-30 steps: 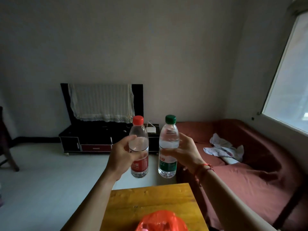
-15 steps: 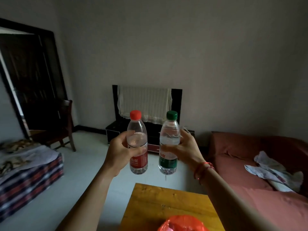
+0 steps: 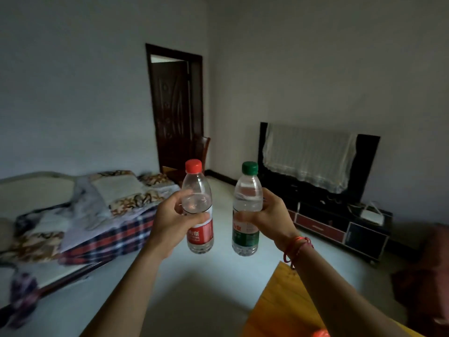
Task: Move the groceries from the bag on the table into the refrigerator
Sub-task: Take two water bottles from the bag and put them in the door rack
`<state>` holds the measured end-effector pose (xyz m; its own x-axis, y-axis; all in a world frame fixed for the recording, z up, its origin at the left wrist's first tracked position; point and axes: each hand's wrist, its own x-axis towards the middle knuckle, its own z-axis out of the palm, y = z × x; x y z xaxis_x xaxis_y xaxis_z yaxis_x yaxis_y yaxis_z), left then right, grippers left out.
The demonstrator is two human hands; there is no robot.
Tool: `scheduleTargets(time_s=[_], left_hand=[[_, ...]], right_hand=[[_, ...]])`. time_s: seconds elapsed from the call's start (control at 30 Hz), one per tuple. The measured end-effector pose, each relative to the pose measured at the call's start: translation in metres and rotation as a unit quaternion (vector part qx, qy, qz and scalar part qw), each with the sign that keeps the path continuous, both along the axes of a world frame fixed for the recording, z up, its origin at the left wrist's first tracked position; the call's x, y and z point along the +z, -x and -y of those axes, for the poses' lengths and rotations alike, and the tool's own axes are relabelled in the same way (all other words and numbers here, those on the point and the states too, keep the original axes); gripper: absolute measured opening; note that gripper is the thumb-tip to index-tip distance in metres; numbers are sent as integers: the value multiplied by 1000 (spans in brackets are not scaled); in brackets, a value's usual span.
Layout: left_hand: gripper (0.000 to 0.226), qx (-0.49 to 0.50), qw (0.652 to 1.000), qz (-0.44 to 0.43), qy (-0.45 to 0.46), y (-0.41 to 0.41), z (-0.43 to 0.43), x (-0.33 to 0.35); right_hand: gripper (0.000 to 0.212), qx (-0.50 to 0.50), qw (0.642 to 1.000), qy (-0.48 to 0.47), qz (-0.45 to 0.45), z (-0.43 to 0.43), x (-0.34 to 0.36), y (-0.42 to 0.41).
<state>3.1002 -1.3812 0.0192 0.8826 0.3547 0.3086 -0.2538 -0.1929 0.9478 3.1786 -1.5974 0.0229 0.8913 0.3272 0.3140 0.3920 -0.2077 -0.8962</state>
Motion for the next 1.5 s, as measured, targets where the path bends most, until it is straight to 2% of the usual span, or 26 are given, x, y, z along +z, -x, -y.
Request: scheduleTargets(time_s=[0.2,0.4,0.53,0.67,0.77,0.97,1.17,1.33,1.5], left_hand=[[52,103,995,-16,1,94,-80,-8],[49,242,970,-20,3,187,-143,-5],[50,350,936,-26,-10,247,-175,-3],[48,444,895,-38,-34,307,-194,-2],[50,511,859,-34,-2,345,-197,-2],[48,623,781,-32,10,411,-173,2],[48,704,710,-23,3,481,-144,9],[48,732,681,-27,-2,532,-128,6],[46,737,676,-24,-2,570,-132,4]], right_hand=[[55,118,993,-3,-13,-103,-1,52],[55,245,969,7,-37,-212,-2,96],[45,339,939,2,-59,-280,-2,128],[47,423,905,13,-48,-344,-6,162],[46,487,873,11,-33,-381,-4,194],[43,599,800,15,-5,-424,1,265],[42,690,721,41,-43,-442,3,346],[45,719,693,32,-43,-446,0,410],[48,735,677,31,-37,-455,-2,456]])
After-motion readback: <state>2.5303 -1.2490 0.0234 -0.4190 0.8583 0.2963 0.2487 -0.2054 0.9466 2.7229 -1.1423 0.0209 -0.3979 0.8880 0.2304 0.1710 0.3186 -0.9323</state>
